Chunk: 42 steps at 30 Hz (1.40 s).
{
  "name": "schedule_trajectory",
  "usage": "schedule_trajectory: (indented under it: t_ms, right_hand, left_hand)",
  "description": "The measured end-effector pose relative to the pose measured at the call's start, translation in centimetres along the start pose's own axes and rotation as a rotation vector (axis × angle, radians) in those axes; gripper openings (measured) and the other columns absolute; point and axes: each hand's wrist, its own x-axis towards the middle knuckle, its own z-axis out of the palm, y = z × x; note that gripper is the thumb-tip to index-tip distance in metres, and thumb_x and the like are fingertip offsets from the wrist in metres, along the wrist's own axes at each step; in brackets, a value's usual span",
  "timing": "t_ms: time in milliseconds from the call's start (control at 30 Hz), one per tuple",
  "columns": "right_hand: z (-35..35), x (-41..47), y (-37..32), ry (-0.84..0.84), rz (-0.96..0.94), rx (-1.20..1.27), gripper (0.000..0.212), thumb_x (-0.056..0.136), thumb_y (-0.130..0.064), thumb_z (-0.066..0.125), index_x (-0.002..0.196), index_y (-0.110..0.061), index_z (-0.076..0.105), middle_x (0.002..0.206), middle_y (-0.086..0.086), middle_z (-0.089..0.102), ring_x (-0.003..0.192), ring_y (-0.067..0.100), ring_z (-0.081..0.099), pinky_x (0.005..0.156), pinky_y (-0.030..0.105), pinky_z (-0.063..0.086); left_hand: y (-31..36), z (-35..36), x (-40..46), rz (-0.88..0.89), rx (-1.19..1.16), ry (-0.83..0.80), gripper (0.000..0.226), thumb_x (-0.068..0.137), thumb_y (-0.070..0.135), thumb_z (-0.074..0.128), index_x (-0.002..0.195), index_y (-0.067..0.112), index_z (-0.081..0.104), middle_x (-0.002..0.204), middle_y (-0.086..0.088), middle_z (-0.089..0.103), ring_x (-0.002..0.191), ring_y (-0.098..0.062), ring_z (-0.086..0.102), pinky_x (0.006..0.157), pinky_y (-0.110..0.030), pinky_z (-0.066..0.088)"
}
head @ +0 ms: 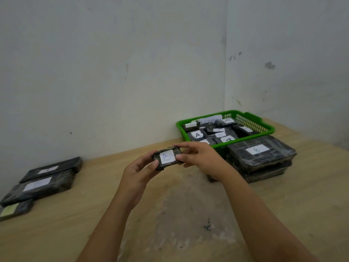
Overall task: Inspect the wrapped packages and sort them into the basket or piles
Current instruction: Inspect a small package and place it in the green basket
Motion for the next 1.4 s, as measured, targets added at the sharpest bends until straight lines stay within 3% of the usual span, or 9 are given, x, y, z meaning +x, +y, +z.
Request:
schedule_trajectory:
  t_ms: [100, 333, 500, 600, 700, 900, 1100, 1300, 1400]
  right_hand:
    - [-2.9, 0.7, -0.7, 0.070, 0.027, -0.056, 0.034, 0.090, -0.013, 0.078, 0.122, -0.023, 0.072, 0.089, 0.009, 0.076, 0.079, 0.010, 0.072, 0.078, 0.032, 0.061]
    - [-9.8, 2.4, -0.6, 0.139, 0.126, -0.191, 0.031, 0.087, -0.017, 0.081, 0.115, -0.025, 0.073, 0.094, 0.006, 0.079, 0.085, 0.014, 0.073, 0.066, 0.025, 0.057]
    - [-14.8, 5.6, 0.0, 0.204, 0.200, -0.247, 0.026, 0.085, -0.012, 0.082, 0.107, -0.026, 0.076, 0.091, 0.002, 0.079, 0.079, 0.014, 0.072, 0.062, 0.027, 0.051]
    - [-18.0, 8.9, 0.8, 0.326, 0.246, -0.263, 0.027, 0.084, -0.011, 0.083, 0.107, -0.021, 0.076, 0.093, 0.008, 0.076, 0.071, 0.018, 0.067, 0.058, 0.027, 0.051]
    - [-20.6, 13.0, 1.8, 0.379, 0.298, -0.295, 0.026, 0.085, -0.009, 0.082, 0.107, -0.019, 0.074, 0.084, 0.009, 0.073, 0.065, 0.015, 0.062, 0.054, 0.025, 0.048]
    - [-22.6, 20.3, 5.6, 0.350, 0.412, -0.394, 0.031, 0.082, -0.012, 0.085, 0.109, -0.009, 0.072, 0.101, 0.013, 0.073, 0.086, 0.023, 0.067, 0.060, 0.026, 0.050]
    - [-22.8, 23.7, 7.7, 0.301, 0.454, -0.491, 0.034, 0.084, -0.016, 0.084, 0.112, 0.001, 0.073, 0.090, 0.012, 0.069, 0.081, 0.024, 0.059, 0.064, 0.028, 0.050]
    - [-22.7, 24.7, 7.9, 0.172, 0.474, -0.818, 0.046, 0.088, -0.037, 0.078, 0.114, 0.001, 0.073, 0.116, 0.018, 0.070, 0.108, 0.034, 0.067, 0.094, 0.038, 0.055]
    - [-21.8, 24.5, 7.9, 0.144, 0.466, -0.917, 0.045, 0.091, -0.040, 0.075, 0.087, 0.005, 0.065, 0.084, 0.015, 0.061, 0.085, 0.029, 0.062, 0.070, 0.032, 0.049]
  left_hand:
    - [-0.5, 2.3, 2.3, 0.015, -0.014, -0.028, 0.042, 0.085, 0.005, 0.069, 0.127, 0.000, 0.067, 0.122, -0.021, 0.072, 0.108, -0.027, 0.070, 0.087, -0.032, 0.060]
    - [-2.2, 7.8, 7.9, -0.037, -0.013, -0.095, 0.042, 0.082, 0.006, 0.074, 0.124, 0.004, 0.070, 0.121, -0.020, 0.072, 0.108, -0.031, 0.072, 0.086, -0.033, 0.061]
    - [-3.6, 10.3, 11.8, 0.008, 0.221, 0.006, 0.029, 0.086, 0.013, 0.079, 0.113, 0.025, 0.074, 0.120, 0.002, 0.074, 0.115, -0.009, 0.067, 0.088, -0.017, 0.053]
    - [-4.8, 10.5, 13.8, 0.064, 0.404, 0.120, 0.042, 0.088, 0.024, 0.080, 0.129, 0.027, 0.068, 0.133, 0.006, 0.059, 0.126, -0.008, 0.050, 0.105, -0.033, 0.046]
    - [-6.3, 10.1, 15.3, 0.063, 0.414, 0.153, 0.056, 0.089, 0.026, 0.079, 0.141, 0.028, 0.058, 0.141, 0.007, 0.053, 0.130, -0.010, 0.048, 0.106, -0.037, 0.047]
    - [-8.0, 9.5, 17.2, 0.017, 0.333, 0.119, 0.063, 0.087, 0.019, 0.081, 0.143, 0.031, 0.056, 0.145, 0.003, 0.057, 0.129, -0.015, 0.056, 0.105, -0.048, 0.054]
    - [-7.9, 9.1, 17.3, 0.039, 0.362, 0.088, 0.062, 0.086, 0.022, 0.081, 0.140, 0.037, 0.055, 0.145, 0.009, 0.054, 0.120, -0.002, 0.056, 0.098, -0.033, 0.054]
    - [-7.9, 9.3, 17.2, 0.033, 0.369, 0.079, 0.056, 0.088, 0.022, 0.078, 0.133, 0.044, 0.054, 0.146, 0.009, 0.051, 0.127, -0.009, 0.053, 0.100, -0.033, 0.052]
    - [-7.9, 9.3, 17.4, 0.039, 0.378, 0.074, 0.056, 0.089, 0.022, 0.078, 0.135, 0.043, 0.054, 0.146, 0.009, 0.050, 0.128, -0.012, 0.052, 0.099, -0.032, 0.051]
